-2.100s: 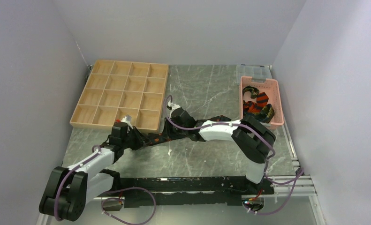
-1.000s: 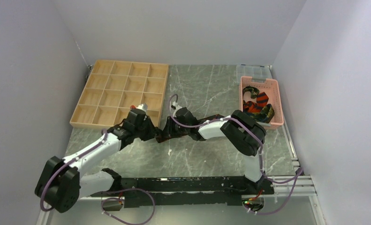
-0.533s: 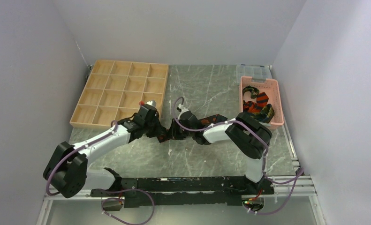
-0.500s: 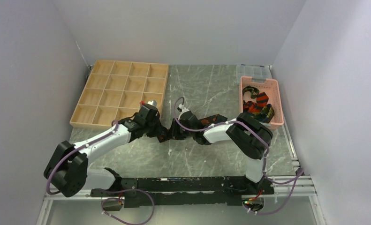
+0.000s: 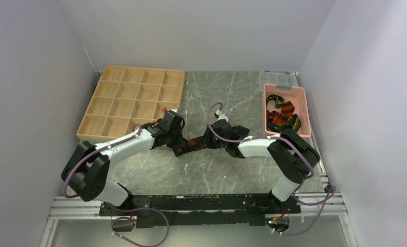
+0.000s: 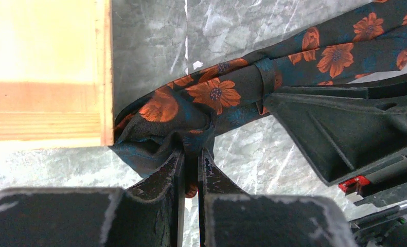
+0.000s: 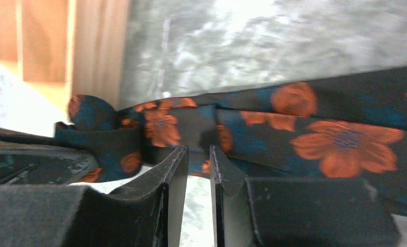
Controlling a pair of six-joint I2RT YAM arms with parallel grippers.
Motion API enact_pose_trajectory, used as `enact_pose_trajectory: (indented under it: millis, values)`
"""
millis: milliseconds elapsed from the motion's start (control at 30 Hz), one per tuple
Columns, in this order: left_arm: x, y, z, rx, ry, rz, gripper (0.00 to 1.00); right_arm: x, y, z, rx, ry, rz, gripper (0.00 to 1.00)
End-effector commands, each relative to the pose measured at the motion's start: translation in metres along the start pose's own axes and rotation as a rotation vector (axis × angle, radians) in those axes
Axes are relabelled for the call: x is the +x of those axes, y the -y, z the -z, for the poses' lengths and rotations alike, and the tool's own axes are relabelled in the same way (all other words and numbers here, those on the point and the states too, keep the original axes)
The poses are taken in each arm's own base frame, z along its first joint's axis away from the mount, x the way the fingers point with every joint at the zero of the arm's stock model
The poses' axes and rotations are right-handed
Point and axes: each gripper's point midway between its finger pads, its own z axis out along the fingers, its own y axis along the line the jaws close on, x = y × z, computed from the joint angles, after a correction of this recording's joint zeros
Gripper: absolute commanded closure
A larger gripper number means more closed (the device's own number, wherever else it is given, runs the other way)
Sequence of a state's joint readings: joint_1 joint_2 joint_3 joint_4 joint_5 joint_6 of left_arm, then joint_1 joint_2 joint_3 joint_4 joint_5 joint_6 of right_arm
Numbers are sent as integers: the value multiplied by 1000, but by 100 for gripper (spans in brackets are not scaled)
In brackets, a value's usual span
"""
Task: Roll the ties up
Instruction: Roll the tie at the center of the board.
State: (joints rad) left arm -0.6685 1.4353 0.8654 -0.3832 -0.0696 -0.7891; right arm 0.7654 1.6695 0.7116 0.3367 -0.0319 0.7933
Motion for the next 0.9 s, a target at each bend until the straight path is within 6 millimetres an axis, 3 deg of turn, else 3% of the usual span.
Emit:
enact_pose_trajectory:
  millis: [0, 367, 700, 867]
  values:
    - [-6, 6, -11, -26, 7, -44, 97, -13, 17, 8, 58, 71, -25, 74]
    - [4, 34, -37, 27, -67, -70, 95, -8, 36, 21, 89, 103, -36, 74]
    - [1, 51, -34, 88, -60, -83, 48, -8, 38, 24, 85, 105, -27, 74]
    - [-2, 56, -27, 108, -48, -86, 43, -11, 33, 27, 72, 107, 2, 73]
